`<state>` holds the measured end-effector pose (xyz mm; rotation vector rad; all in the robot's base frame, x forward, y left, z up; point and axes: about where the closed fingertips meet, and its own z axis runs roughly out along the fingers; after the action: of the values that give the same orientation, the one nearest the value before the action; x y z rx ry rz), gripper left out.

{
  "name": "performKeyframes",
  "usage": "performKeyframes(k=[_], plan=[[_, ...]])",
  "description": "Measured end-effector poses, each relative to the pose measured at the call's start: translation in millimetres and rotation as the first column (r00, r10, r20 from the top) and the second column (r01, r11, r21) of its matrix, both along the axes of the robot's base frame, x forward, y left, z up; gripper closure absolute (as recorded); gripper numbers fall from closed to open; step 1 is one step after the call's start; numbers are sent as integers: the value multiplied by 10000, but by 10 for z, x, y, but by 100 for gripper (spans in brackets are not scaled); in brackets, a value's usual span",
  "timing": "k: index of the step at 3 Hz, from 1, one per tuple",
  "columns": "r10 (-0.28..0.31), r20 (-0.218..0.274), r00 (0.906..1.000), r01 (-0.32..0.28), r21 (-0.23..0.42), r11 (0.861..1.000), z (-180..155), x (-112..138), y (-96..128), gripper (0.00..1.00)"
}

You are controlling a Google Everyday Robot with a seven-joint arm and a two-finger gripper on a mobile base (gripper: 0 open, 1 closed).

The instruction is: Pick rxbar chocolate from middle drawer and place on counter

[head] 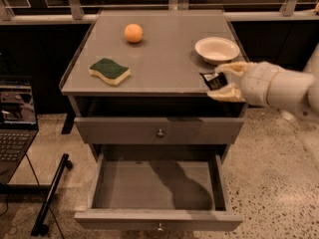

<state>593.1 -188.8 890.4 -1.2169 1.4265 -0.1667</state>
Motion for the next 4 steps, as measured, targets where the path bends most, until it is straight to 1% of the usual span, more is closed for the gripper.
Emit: performKeyframes(k=[1, 2, 3, 4], plan=[[1278, -260, 9915, -1281, -111, 9917, 249, 383, 271, 100], [2092, -245, 9776, -2100, -338, 9771, 586, 695, 538, 100], [2619, -399, 9643, -2634, -391, 9639, 745, 986, 782, 100], [2512, -535, 9664, -2516, 2, 9678, 736, 1286, 763, 100]])
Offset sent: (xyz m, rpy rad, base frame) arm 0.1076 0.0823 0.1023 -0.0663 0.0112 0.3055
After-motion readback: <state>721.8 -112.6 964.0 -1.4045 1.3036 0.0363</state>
